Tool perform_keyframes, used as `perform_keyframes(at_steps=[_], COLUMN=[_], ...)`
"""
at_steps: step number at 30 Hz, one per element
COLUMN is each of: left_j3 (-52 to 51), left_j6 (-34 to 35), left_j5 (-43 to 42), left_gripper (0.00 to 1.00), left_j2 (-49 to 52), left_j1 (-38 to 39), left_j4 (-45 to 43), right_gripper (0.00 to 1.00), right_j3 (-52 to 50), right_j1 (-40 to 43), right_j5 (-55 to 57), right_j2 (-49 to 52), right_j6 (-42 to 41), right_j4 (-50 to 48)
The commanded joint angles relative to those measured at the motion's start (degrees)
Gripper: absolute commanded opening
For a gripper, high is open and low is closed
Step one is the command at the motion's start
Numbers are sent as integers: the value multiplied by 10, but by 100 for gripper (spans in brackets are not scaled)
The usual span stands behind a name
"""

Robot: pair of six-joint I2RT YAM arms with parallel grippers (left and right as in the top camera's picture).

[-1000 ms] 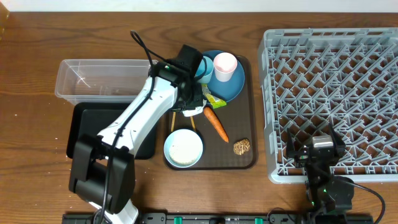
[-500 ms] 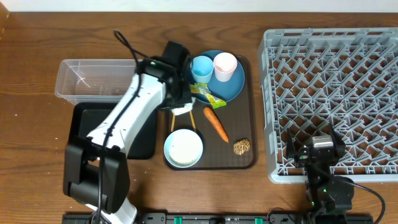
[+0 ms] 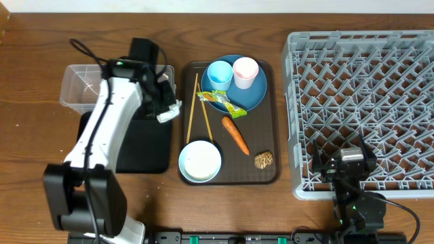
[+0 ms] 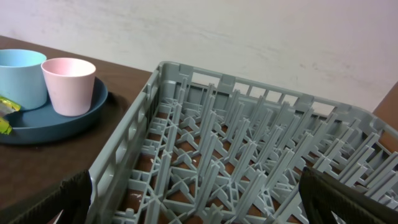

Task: Sort waste into correct bins and load items into the dishwasher rack
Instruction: 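Carry the tissue left and release it into the clear bin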

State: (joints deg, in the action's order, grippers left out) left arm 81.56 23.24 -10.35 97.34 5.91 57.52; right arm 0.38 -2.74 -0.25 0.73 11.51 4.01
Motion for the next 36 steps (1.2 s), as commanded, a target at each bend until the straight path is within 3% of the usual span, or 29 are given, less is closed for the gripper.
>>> perform_keyframes(at_steps=[1,7,13,17,25,36], left_j3=[8,8,7,7,6,6], left_j6=[-22,-22,-22,-22,10,15], left_j5=[-20,-18,47,61,172,175], left_gripper=[6,6,6,6,6,6], left_j2=[-39,-48,-22,3,62,123], left_j1=[-21,-60,-69,-69,-75,-122], left_j4=[-21,-108,-169,-189,-200,-212], right_gripper=[99,99,99,99,99,99], right_j3=[-1,-1,-1,-1,-1,-1], right_j1=[4,4,4,4,4,4], right_j5=[-2,-2,-2,-2,-2,-2], right_j2=[-1,-1,-1,-1,-1,-1], right_j6=[3,3,3,3,3,3], right_j4=[2,2,2,2,2,2])
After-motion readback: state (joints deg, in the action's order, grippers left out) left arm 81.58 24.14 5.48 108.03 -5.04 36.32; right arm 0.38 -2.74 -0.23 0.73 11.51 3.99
